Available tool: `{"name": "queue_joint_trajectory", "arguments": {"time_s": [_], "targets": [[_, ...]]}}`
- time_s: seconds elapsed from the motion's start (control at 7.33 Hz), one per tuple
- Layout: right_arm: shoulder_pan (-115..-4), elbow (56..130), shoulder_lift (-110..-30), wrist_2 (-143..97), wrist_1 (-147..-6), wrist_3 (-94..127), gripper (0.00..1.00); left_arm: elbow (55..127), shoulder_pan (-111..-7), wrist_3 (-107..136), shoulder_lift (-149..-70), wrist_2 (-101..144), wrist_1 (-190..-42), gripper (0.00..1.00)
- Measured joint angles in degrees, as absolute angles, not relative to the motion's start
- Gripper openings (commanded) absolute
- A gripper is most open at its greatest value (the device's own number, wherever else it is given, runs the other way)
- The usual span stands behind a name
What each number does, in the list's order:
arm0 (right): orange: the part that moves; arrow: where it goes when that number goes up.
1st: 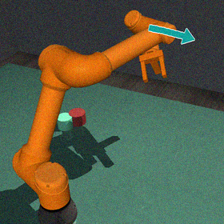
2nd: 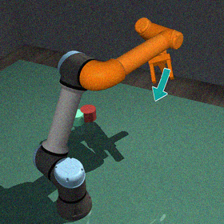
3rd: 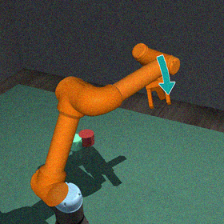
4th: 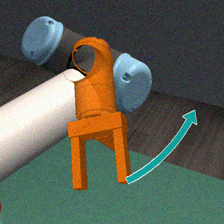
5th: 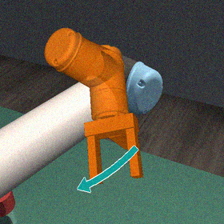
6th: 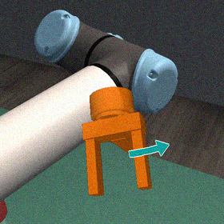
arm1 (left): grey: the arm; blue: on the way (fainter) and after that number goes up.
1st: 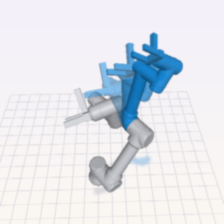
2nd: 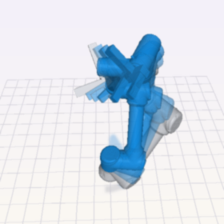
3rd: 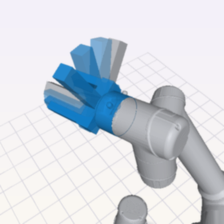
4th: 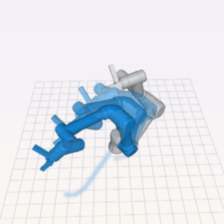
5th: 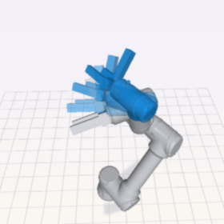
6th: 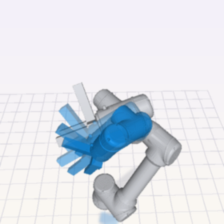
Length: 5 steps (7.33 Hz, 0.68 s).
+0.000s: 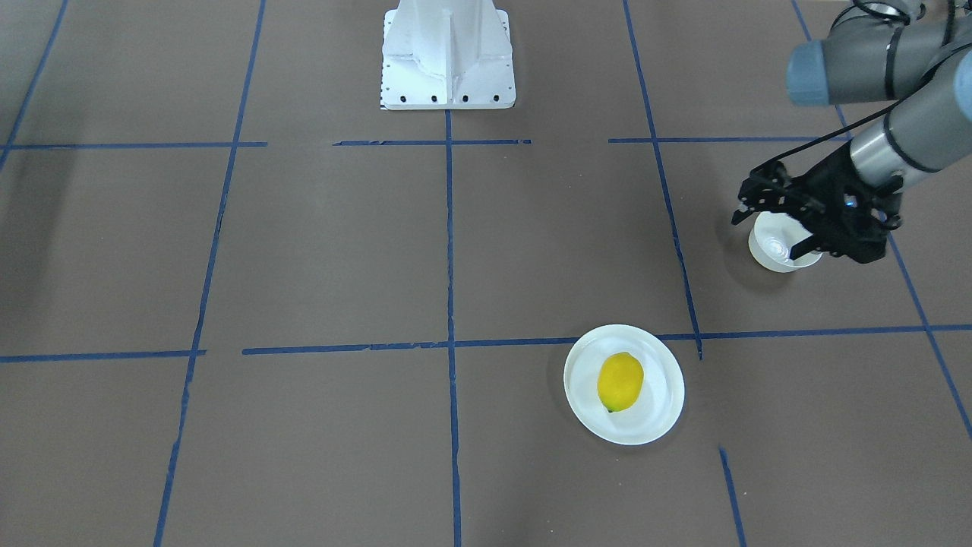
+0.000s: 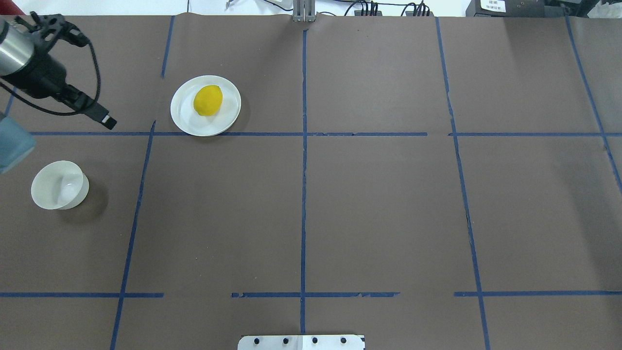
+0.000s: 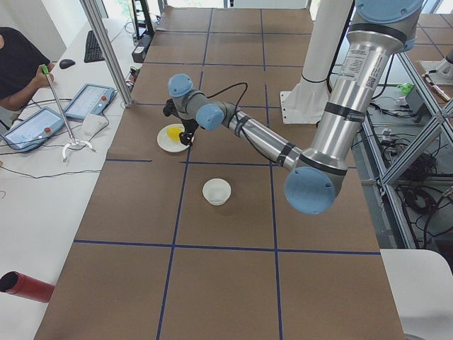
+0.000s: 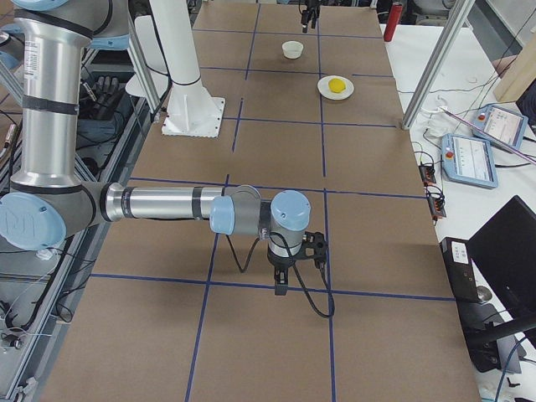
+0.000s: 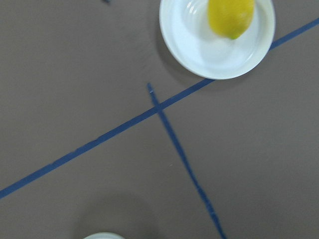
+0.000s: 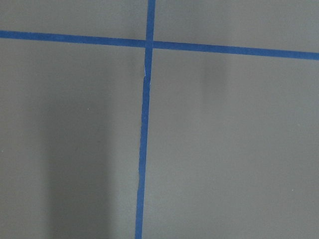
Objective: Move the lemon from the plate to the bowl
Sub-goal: 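Reach the left gripper over the white plate toward the yellow lemon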
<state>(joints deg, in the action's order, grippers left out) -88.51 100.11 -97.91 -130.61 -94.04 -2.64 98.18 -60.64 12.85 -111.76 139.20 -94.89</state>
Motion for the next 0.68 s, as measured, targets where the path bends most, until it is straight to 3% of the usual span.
{"name": "queue_joint_trajectory", "arguments": {"time_s": [0.68], "targets": [[-88.5, 100.1, -97.9, -130.6, -94.0, -2.6, 1.00, 81.7, -52.2, 23.9, -125.1, 126.5, -103.6, 1.00]]}}
